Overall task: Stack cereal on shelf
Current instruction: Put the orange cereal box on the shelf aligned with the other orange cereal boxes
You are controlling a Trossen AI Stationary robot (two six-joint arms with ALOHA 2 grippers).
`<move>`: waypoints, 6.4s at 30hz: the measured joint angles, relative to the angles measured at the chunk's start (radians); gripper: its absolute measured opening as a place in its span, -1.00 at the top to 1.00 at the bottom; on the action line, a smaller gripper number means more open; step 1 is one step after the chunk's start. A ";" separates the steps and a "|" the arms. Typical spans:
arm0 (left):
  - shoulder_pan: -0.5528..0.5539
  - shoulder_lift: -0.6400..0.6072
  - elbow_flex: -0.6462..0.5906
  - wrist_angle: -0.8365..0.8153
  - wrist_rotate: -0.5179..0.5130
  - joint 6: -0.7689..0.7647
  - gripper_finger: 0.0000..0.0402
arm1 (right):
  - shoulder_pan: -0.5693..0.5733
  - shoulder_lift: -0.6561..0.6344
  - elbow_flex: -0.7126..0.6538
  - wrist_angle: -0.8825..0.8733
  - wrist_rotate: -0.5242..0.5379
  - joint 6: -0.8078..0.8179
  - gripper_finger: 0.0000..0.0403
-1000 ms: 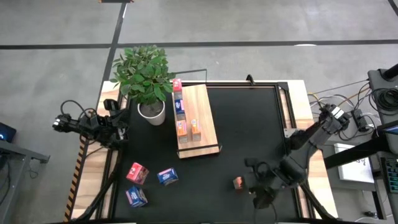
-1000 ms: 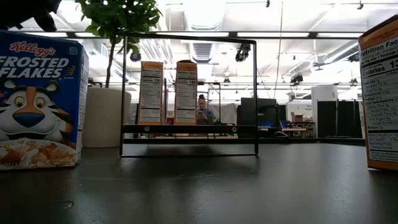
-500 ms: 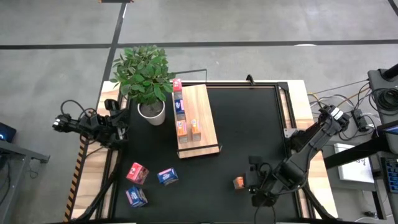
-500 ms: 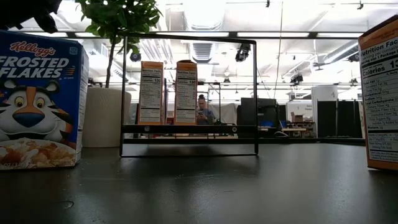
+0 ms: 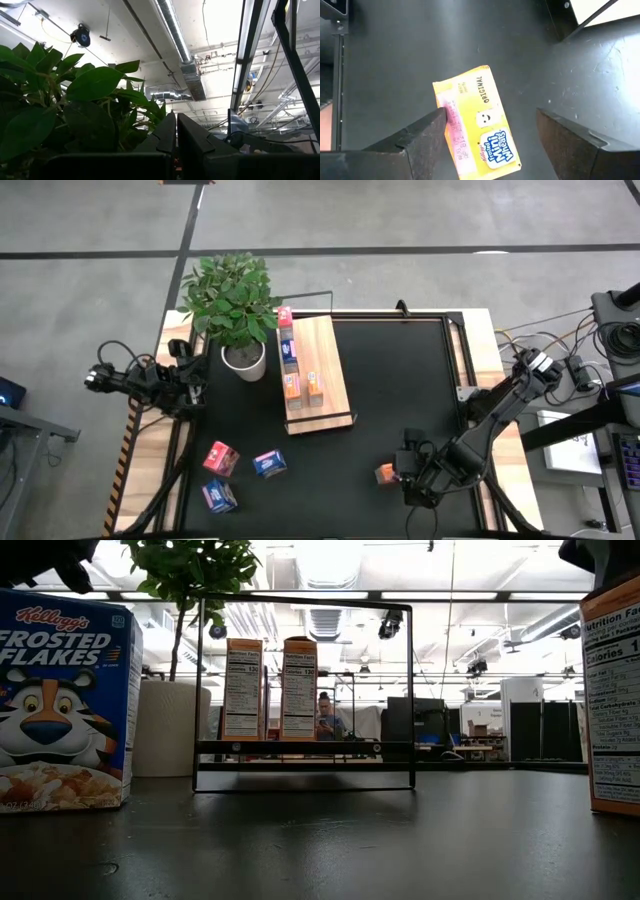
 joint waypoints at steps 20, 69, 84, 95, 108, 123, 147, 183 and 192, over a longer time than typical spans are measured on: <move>0.000 0.000 0.000 0.000 0.000 -0.006 1.00 | 0.000 -0.011 0.016 0.007 -0.019 -0.025 -0.46; 0.000 0.000 0.000 0.011 0.000 0.018 1.00 | -0.596 -0.242 0.286 -0.250 0.205 -0.198 0.32; 0.000 0.000 0.000 0.007 0.000 0.018 1.00 | -0.840 -0.037 0.284 -0.063 0.194 -0.462 0.33; 0.000 0.000 0.000 -0.001 0.001 0.031 1.00 | -0.854 0.065 0.355 -0.020 0.182 -0.383 0.33; 0.000 0.000 0.000 0.087 0.003 0.080 1.00 | -0.856 0.135 0.430 0.018 0.106 -0.213 0.33; 0.000 0.000 0.000 0.072 0.003 0.081 1.00 | -0.865 0.286 0.449 0.072 0.107 -0.155 0.33; 0.000 0.000 0.000 0.080 0.004 0.082 1.00 | -0.867 0.293 0.466 0.089 0.108 -0.206 -0.04; 0.000 0.000 0.000 0.098 0.004 0.103 1.00 | -1.370 0.396 0.468 0.401 -1.219 -1.262 0.96; 0.000 0.000 0.000 0.121 0.003 0.134 1.00 | -1.369 0.464 0.463 0.366 -1.269 -1.265 0.96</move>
